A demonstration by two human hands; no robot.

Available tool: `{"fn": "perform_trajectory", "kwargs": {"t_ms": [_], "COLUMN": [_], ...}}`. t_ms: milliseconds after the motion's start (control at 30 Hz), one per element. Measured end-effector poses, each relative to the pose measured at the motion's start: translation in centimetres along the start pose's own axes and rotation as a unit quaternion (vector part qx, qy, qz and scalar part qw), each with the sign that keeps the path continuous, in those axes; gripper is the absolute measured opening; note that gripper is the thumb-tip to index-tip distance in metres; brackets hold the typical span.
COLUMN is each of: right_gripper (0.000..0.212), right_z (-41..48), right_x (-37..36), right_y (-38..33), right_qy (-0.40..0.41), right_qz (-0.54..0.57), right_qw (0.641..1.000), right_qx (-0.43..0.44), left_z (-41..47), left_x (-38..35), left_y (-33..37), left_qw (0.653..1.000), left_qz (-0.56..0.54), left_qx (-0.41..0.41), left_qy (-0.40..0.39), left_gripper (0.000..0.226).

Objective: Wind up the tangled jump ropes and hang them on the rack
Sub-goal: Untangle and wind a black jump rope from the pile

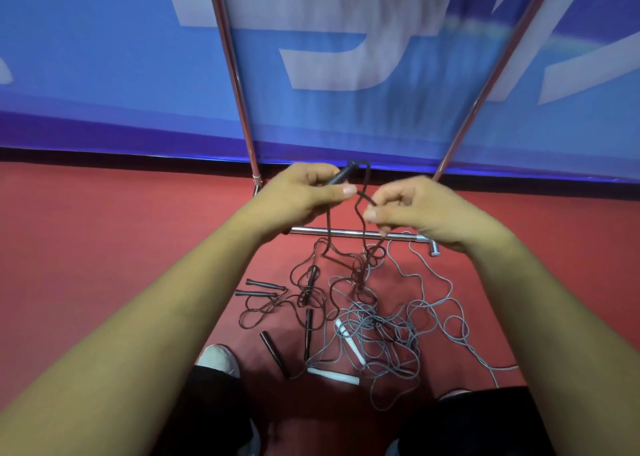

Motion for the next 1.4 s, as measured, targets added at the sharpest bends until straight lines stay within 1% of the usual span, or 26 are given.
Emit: {"fn": "perform_trajectory", "kwargs": {"t_ms": [100, 167, 200, 267, 333, 367, 433, 500, 533, 600, 667, 733, 767, 800, 900, 967, 1000, 1033, 1067, 1133, 1200, 1233, 1300, 1333, 1367, 1400], "right_gripper": [0.008, 0.01, 0.013, 0.015, 0.013, 0.01, 0.002, 0.009, 0.01, 0.01, 0.011, 0.012, 0.013, 0.013, 0.011, 0.009, 0.009, 0.009, 0.01, 0.009, 0.009, 0.013, 0.019, 0.021, 0.022, 0.019], "right_z": [0.2, -0.2, -0.6, -1.0, -0.8, -0.8, -0.9, -1.2, -1.3, -1.4, -1.4, -1.3, -1.3, -1.3, -1.2, -1.0, -0.8, -0.7, -0.5, -0.1, 0.1, 0.1, -0.1, -0.2, -0.2, -0.4], "right_x": [-1.6, -1.5, -1.2, -0.2, 1.6, 2.5, 3.3, 3.3, 2.9, 1.8, 1.0, 0.7, 0.6, 0.6, 0.1, 0.5, 0.9, 1.1, 1.2, 0.5, -0.5, -0.3, 0.4, 0.9, 1.4, 1.7], "right_y": [4.0, 7.4, 8.7, 9.6, 8.2, 7.2, 5.1, 3.1, 2.0, 0.1, -0.9, -1.0, -1.1, -1.1, -1.6, -1.6, -1.2, -1.0, -0.2, 2.1, 5.6, 7.8, 10.6, 11.3, 11.5, 10.7], "right_qy": [-0.14, -0.189, -0.198, -0.163, -0.055, 0.007, 0.081, 0.1, 0.092, 0.064, 0.041, 0.041, 0.045, 0.049, 0.06, 0.097, 0.114, 0.118, 0.101, -0.006, -0.113, -0.135, -0.129, -0.106, -0.074, -0.039], "right_qz": [-0.004, -0.064, -0.084, -0.093, -0.114, -0.1, -0.002, 0.066, 0.061, 0.011, -0.027, -0.056, -0.063, -0.063, -0.027, 0.031, 0.051, 0.056, 0.036, -0.034, -0.087, -0.101, -0.134, -0.132, -0.112, -0.065], "right_qw": [0.984, 0.962, 0.952, 0.954, 0.975, 0.985, 0.995, 0.993, 0.994, 0.998, 0.999, 0.997, 0.996, 0.996, 0.998, 0.995, 0.992, 0.991, 0.994, 0.999, 0.982, 0.973, 0.961, 0.963, 0.971, 0.981], "right_qx": [-0.107, -0.186, -0.218, -0.232, -0.18, -0.141, -0.06, -0.009, 0.0, -0.002, -0.011, -0.025, -0.032, -0.033, -0.008, 0.022, 0.034, 0.033, 0.023, -0.031, -0.122, -0.157, -0.206, -0.211, -0.198, -0.178], "left_z": [-0.1, -0.2, -0.3, -0.6, -0.9, -1.1, -1.5, -1.5, -1.4, -1.1, -1.0, -1.3, -1.3, -1.1, -0.3, 0.1, 0.3, 0.5, 0.5, 0.4, 0.2, 0.1, -0.1, -0.2, -0.4, -0.6], "left_x": [0.7, 2.1, 3.0, 4.5, 5.8, 6.4, 7.3, 7.2, 6.8, 5.7, 5.2, 5.3, 5.0, 4.4, 1.3, -0.5, -0.8, -0.7, -0.3, 0.5, 1.5, 2.0, 3.5, 4.4, 5.4, 6.3], "left_y": [0.4, 0.7, 0.8, 0.3, -0.8, -1.3, -1.9, -2.1, -2.0, -1.6, -1.2, -0.7, -0.4, -0.2, 0.3, 0.1, 0.0, 0.1, 0.2, 0.8, 1.2, 1.4, 1.3, 1.1, 0.9, 0.4], "left_qw": [0.992, 0.971, 0.963, 0.957, 0.953, 0.954, 0.951, 0.947, 0.947, 0.953, 0.953, 0.95, 0.956, 0.968, 0.998, 0.998, 0.998, 0.999, 1.0, 0.992, 0.975, 0.963, 0.938, 0.934, 0.943, 0.954], "left_qz": [-0.111, -0.203, -0.219, -0.214, -0.176, -0.114, 0.046, 0.122, 0.138, 0.142, 0.121, 0.105, 0.094, 0.075, 0.014, 0.051, 0.058, 0.043, 0.005, -0.104, -0.192, -0.231, -0.302, -0.304, -0.265, -0.198], "left_qx": [-0.039, -0.083, -0.094, -0.085, -0.046, -0.017, 0.044, 0.071, 0.069, 0.05, 0.034, 0.031, 0.025, 0.015, -0.006, -0.001, -0.002, -0.005, -0.012, -0.054, -0.102, -0.123, -0.152, -0.151, -0.137, -0.109], "left_qy": [0.05, 0.1, 0.125, 0.175, 0.244, 0.276, 0.302, 0.29, 0.28, 0.265, 0.274, 0.291, 0.276, 0.239, 0.065, -0.021, -0.034, -0.023, 0.0, 0.036, 0.054, 0.06, 0.082, 0.109, 0.148, 0.197], "left_gripper": [0.026, 0.029, 0.029, 0.029, 0.024, 0.019, 0.007, 0.005, 0.006, 0.006, 0.005, 0.011, 0.015, 0.02, 0.025, 0.016, 0.013, 0.015, 0.019, 0.024, 0.022, 0.02, 0.016, 0.016, 0.015, 0.012]}}
Point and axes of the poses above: each hand's wrist, its own z-axis towards the middle knuckle, its own x-axis out of the back of the hand, y = z × x, the point moved 6 cm from there along z, towards the middle knuckle, and after that the axes turned 12 degrees about -y, right-handed, at the moved point
